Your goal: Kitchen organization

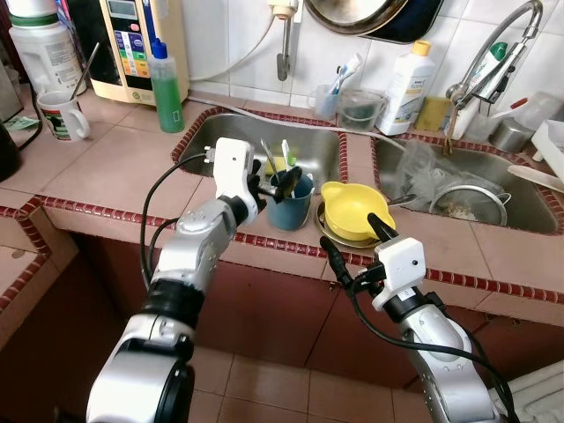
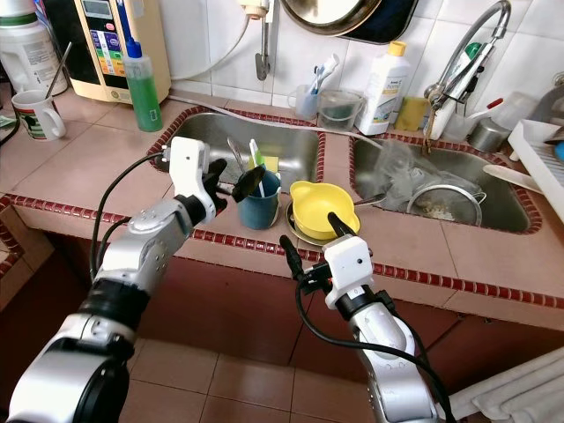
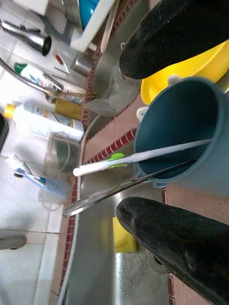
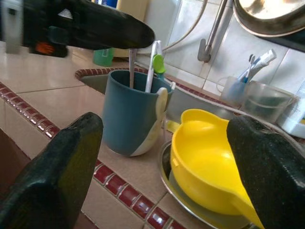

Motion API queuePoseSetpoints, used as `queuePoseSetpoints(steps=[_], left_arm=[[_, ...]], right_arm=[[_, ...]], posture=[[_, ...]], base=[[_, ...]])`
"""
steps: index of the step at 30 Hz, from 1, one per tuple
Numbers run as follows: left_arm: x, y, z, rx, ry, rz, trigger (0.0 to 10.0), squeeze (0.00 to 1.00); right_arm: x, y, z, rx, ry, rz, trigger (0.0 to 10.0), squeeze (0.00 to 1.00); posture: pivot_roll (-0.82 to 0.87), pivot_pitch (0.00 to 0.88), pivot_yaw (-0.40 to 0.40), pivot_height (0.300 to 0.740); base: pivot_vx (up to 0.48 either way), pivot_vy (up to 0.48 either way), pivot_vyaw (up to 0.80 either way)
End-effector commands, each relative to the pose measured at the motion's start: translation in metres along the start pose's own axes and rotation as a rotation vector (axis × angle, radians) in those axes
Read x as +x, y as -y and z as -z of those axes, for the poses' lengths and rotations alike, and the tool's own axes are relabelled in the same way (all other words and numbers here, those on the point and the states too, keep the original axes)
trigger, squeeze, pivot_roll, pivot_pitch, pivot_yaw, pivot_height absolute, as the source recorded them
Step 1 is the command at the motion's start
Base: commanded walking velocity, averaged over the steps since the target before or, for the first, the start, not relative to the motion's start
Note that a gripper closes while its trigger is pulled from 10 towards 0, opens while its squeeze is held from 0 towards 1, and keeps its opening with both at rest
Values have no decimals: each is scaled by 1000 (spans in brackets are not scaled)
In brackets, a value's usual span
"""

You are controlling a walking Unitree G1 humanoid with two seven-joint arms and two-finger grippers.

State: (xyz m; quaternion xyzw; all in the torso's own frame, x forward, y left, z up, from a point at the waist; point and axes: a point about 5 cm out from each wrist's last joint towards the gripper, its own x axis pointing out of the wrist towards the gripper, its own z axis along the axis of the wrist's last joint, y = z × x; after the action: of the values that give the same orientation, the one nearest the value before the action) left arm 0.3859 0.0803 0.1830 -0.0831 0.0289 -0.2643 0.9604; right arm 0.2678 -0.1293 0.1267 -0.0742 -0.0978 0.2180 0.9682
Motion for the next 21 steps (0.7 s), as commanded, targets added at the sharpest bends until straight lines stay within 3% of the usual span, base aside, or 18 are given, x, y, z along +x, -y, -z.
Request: queuePoseSetpoints(steps=[1, 12, 21], left_arm=[[4, 2, -2, 23, -7, -12, 10000, 0], [18, 5, -6, 27, -32, -116, 10000, 0], [23, 11, -10, 15, -20, -108, 10000, 0]], right_arm=[[0, -1, -5, -7, 9, -11, 10000, 0], [2, -7, -9, 7, 13, -14, 10000, 0], [3, -9, -10, 10, 17, -12, 10000, 0]], posture=[[-148, 9, -32, 740], [-153, 22, -19, 740], [-158, 27, -15, 740]], base=[[0, 0, 0], [0, 0, 0], [0, 0, 0]])
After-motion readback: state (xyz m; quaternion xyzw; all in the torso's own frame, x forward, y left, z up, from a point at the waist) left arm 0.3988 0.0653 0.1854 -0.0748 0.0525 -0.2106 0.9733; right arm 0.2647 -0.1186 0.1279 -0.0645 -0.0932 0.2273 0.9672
